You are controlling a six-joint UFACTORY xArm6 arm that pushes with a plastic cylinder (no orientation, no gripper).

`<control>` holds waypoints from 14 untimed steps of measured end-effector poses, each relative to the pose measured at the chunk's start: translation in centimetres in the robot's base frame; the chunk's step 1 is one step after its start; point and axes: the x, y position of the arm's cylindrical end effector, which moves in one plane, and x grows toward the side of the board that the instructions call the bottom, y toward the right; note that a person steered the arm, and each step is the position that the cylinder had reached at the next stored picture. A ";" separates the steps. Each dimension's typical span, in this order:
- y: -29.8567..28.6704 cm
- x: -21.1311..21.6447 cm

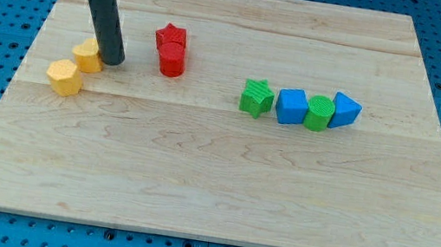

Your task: Push the yellow hexagon into the yellow heart

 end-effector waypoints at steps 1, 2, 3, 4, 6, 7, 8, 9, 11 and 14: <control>-1.9 -2.2; -3.2 -2.8; 1.2 -2.5; 3.3 0.2; -0.8 7.8; -4.3 9.6; -6.2 7.4; -6.2 5.7; -9.4 5.9; -1.4 10.8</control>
